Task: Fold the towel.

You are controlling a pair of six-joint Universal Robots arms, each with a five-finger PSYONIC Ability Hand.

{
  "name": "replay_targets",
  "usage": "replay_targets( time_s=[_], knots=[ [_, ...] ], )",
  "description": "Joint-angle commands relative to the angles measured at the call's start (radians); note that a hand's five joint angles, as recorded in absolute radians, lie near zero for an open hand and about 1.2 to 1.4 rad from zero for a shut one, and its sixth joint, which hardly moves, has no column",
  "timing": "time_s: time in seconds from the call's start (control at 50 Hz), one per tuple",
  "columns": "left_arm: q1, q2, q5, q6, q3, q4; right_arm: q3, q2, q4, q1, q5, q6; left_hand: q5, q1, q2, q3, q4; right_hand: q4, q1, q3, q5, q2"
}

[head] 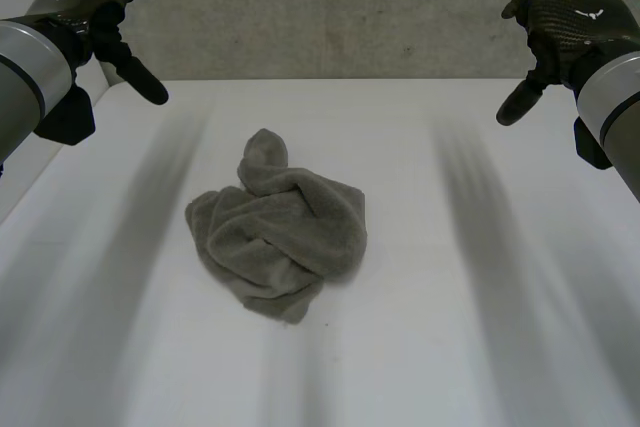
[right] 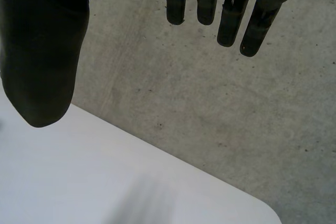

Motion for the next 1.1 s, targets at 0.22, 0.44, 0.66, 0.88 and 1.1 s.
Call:
replay_targets(
  time_s=[0.22,0.44,0.66,0.88,1.1],
  knots=[
    [-0.021,0.003,0.001,0.023,-0.006,-0.005,0.019,-0.005,-0.008,0.009,-0.013,-0.114,-0.012,0.006,0.008,0.008,0.008,-0.094,-0.049,-0.072,-0.067,-0.069],
    [-0.032,-0.041,0.117,0.028,-0.044,0.036,0.011,0.012,0.015,0.013,-0.042,-0.112,-0.015,0.004,0.005,0.005,0.005,-0.094,-0.049,-0.072,-0.067,-0.069],
    [-0.035,-0.377,0.352,0.117,0.019,0.107,0.019,0.064,0.059,0.012,-0.129,-0.112,0.021,0.039,0.04,0.04,0.04,-0.094,-0.049,-0.072,-0.067,-0.069],
    [-0.112,-0.58,0.352,0.2,0.096,0.111,0.027,0.09,0.059,0.012,-0.134,-0.115,0.508,0.526,0.527,0.527,0.528,-0.094,-0.049,-0.072,-0.067,-0.069],
    [-0.405,-0.542,0.369,0.206,0.1,0.191,0.017,0.08,0.062,0.001,-0.129,-0.121,1.194,1.213,1.214,1.214,1.214,-0.094,-0.049,-0.072,-0.067,-0.069]
  ],
)
